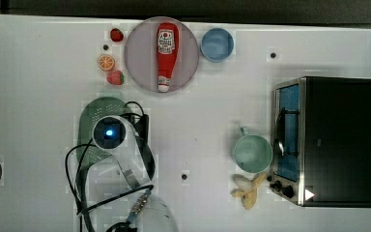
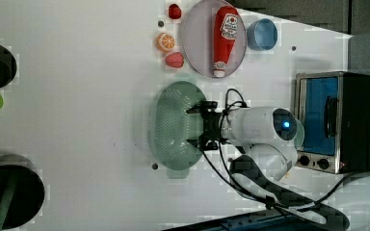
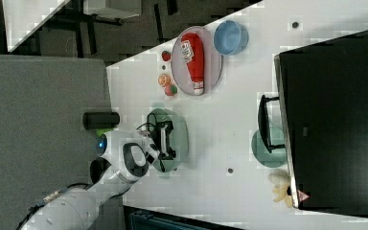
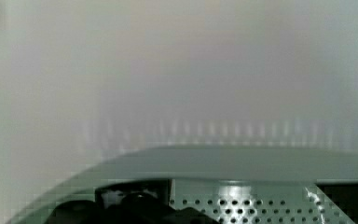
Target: Drag strainer left to right.
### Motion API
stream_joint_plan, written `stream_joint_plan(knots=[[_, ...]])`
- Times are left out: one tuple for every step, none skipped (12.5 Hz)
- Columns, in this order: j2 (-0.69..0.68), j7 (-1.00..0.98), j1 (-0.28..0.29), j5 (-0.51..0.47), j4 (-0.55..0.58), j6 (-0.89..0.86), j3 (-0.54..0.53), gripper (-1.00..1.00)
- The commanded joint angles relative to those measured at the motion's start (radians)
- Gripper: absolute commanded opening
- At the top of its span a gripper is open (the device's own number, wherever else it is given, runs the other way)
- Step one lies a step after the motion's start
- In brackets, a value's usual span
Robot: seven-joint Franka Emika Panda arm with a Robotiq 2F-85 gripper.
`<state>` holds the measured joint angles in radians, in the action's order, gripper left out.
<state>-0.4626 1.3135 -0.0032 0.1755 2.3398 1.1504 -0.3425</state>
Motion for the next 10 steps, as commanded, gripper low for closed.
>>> stream_joint_plan(knots=[[0.035,-0.104,-0.054,-0.005,0.025,0.011,0.028,1.00],[0.045,-0.121,-0.066,-0.005,0.035,0.011,0.039,1.00],[0.054,-0.141,-0.077,-0.005,0.046,0.011,0.053,1.00],[0.063,-0.166,-0.087,-0.005,0.053,0.011,0.069,1.00],[0.068,-0.192,-0.096,-0.005,0.059,0.010,0.087,1.00],[0.073,-0.223,-0.103,-0.005,0.064,0.011,0.107,1.00],[0.077,-0.260,-0.110,-0.005,0.067,0.011,0.128,1.00],[0.080,-0.307,-0.116,-0.005,0.066,0.012,0.145,1.00],[0.082,-0.336,-0.122,-0.005,0.068,0.011,0.166,1.00],[0.084,-0.361,-0.128,-0.005,0.068,0.014,0.190,1.00]])
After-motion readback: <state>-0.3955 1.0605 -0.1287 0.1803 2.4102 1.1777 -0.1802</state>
